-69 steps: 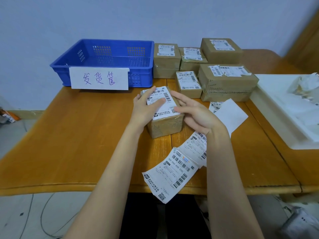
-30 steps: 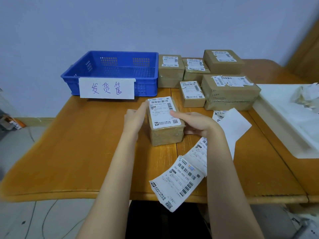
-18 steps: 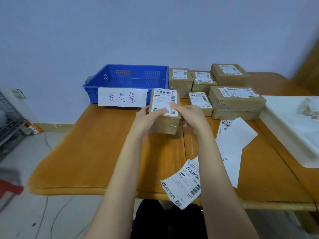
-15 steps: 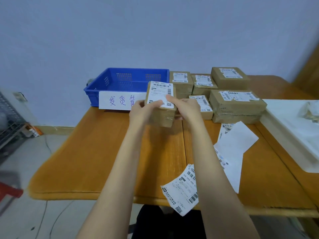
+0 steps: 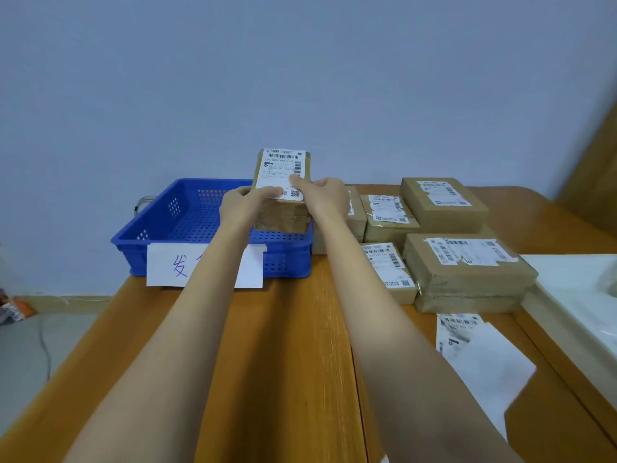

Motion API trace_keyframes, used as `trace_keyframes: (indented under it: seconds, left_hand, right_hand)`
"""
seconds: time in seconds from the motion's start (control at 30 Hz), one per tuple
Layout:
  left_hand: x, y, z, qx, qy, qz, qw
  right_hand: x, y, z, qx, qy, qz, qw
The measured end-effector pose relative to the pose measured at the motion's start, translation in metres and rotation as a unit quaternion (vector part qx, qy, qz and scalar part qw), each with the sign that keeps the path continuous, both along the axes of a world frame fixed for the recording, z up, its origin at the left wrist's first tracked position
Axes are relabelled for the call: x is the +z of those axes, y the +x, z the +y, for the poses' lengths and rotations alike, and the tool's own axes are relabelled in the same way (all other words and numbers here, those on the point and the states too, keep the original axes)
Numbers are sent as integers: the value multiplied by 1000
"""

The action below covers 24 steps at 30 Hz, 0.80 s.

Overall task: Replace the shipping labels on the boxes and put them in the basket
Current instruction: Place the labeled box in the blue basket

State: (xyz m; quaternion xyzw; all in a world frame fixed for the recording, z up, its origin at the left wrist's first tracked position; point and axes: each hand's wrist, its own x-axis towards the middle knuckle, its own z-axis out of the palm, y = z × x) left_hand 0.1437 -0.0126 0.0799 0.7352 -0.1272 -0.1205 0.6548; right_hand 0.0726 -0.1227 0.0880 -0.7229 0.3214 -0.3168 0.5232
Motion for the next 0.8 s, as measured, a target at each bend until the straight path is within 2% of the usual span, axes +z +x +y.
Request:
trace_keyframes:
  seconds: [0.23, 0.37, 0.5, 0.6, 0.7, 0.8]
  left_hand:
    - [-36, 35, -23, -15, 20, 36, 999]
    - [-46, 48, -28, -26, 92, 41, 995]
    - [-44, 54, -32, -63, 201, 21, 977]
    - [-45, 55, -36, -94, 262, 16, 960]
    - [-48, 57, -35, -111, 306, 18, 945]
    - [-50, 58, -34, -115, 317, 13, 941]
  right_hand:
    - [-46, 54, -26, -7, -19, 78, 997]
    - [-68, 64, -30, -74, -147, 195, 967]
    - [-76, 62, -29, -96, -228, 255, 935]
    - [-82, 64, -29, -92, -235, 268, 930]
    - [-87, 64, -27, -104, -220, 242, 939]
    - [-91, 65, -24, -118, -200, 219, 948]
